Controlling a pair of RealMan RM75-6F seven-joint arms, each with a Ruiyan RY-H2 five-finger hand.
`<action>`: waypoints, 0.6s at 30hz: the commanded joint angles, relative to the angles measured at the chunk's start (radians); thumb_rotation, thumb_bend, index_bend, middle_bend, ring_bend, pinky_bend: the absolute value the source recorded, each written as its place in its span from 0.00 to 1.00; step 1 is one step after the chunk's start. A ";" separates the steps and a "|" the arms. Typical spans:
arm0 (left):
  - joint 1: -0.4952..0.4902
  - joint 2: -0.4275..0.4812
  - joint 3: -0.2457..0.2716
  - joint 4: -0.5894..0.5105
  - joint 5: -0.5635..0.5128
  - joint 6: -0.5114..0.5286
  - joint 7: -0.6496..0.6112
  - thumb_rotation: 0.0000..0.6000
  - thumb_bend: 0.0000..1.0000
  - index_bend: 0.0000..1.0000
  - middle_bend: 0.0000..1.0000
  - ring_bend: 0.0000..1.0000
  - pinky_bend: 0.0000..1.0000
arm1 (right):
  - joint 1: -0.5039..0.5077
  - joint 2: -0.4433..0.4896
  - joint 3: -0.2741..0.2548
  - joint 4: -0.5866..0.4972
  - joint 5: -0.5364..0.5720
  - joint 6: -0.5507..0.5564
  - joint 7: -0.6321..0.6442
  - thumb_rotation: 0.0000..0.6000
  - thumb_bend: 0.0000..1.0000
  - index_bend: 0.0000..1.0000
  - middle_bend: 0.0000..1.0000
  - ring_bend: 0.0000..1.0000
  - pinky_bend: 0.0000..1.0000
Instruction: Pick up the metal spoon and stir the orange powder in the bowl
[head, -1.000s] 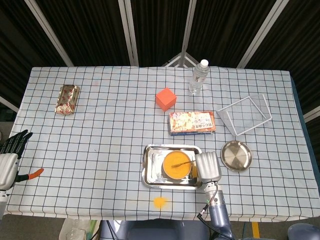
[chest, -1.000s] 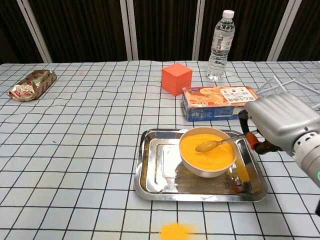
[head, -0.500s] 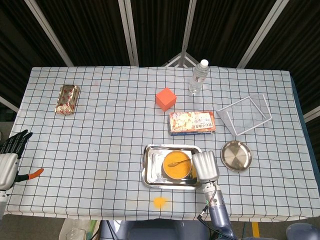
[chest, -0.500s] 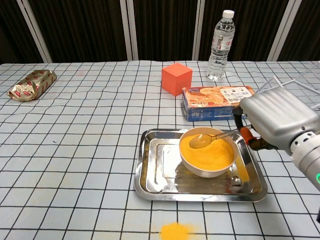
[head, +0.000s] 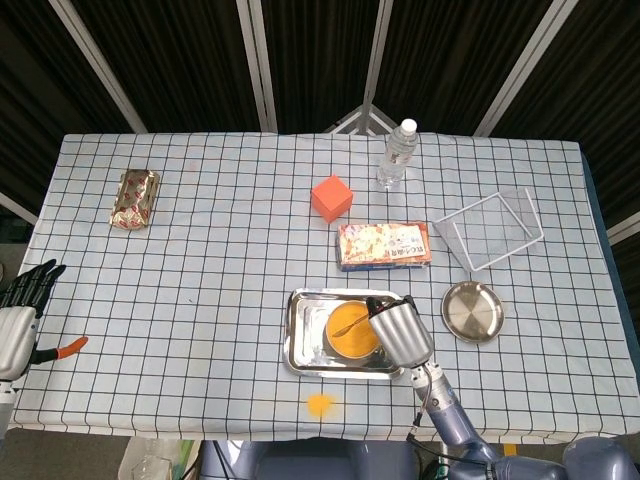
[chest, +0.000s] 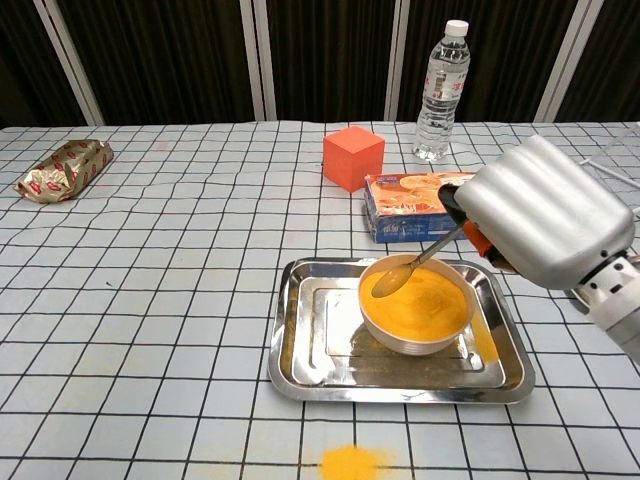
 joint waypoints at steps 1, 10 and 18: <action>0.001 0.000 0.000 0.000 0.001 0.001 0.000 1.00 0.00 0.00 0.00 0.00 0.00 | 0.014 0.004 -0.006 0.079 -0.051 0.022 0.036 1.00 0.74 0.80 1.00 1.00 0.97; 0.000 -0.001 0.000 0.000 -0.001 -0.001 0.003 1.00 0.00 0.00 0.00 0.00 0.00 | -0.006 0.034 -0.002 0.157 -0.075 0.033 0.095 1.00 0.74 0.81 1.00 1.00 0.97; 0.000 -0.002 0.000 -0.001 -0.001 0.000 0.006 1.00 0.00 0.00 0.00 0.00 0.00 | -0.021 0.056 -0.021 0.207 -0.109 0.030 0.108 1.00 0.74 0.81 1.00 1.00 0.97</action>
